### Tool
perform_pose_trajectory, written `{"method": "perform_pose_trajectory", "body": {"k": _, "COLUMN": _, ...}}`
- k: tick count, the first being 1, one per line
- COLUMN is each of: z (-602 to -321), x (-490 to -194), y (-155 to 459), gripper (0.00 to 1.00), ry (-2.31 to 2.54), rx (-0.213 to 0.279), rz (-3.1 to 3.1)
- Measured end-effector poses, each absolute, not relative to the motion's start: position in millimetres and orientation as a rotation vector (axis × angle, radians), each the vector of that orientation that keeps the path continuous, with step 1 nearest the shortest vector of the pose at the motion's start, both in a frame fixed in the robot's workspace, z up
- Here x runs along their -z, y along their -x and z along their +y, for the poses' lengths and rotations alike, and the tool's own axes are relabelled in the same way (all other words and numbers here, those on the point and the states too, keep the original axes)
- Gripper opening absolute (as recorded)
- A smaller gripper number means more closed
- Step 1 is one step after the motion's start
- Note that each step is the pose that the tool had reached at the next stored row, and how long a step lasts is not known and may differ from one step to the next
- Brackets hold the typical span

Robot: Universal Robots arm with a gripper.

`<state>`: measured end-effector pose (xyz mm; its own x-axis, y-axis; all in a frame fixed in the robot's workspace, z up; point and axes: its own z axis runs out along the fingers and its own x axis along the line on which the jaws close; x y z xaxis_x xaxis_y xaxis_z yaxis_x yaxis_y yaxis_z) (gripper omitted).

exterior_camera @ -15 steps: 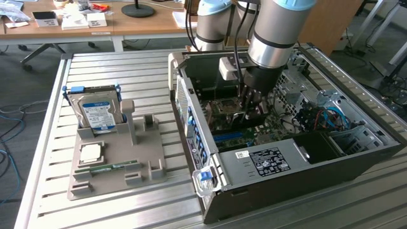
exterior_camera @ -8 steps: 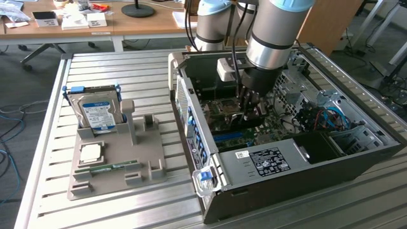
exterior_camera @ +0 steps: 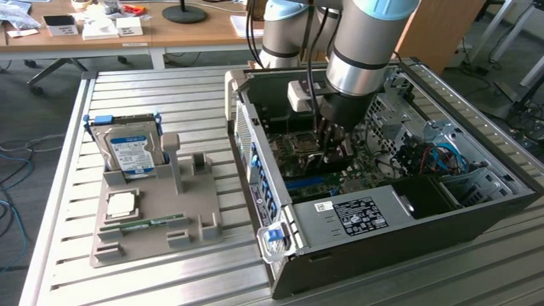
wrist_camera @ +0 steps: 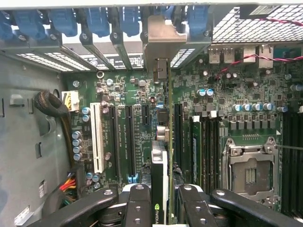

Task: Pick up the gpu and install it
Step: 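Insert the gpu into the slot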

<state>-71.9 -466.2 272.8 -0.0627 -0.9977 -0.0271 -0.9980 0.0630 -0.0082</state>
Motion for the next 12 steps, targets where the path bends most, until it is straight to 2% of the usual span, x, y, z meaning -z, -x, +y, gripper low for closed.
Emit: {"method": "perform_pose_trajectory", "body": {"k": 12, "z": -466.2, "x": -270.7, "y": 76.6, "gripper": 0.27, "ry": 2.133, "rx": -0.02, "rz": 2.271}}
